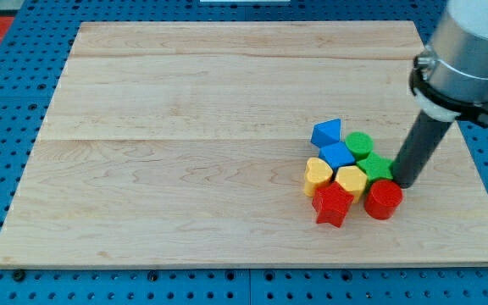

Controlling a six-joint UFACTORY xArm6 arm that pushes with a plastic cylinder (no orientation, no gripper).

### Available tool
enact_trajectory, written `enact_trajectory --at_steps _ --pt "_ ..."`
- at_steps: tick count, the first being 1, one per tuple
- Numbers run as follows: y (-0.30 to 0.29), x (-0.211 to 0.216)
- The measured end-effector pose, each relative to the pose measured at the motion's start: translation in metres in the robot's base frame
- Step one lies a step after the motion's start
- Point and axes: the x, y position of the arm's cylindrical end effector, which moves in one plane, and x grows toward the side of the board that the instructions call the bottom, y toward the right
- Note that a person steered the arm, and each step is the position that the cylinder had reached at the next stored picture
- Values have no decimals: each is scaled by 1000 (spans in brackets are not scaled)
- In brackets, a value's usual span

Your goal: Slide the red circle to the bottom of the green star

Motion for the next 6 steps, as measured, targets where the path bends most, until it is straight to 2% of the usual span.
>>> enact_trajectory --at_steps 1,3,5,6 --pt "-18 0" --pt "32 14" --pt "-6 28" --pt "-1 36"
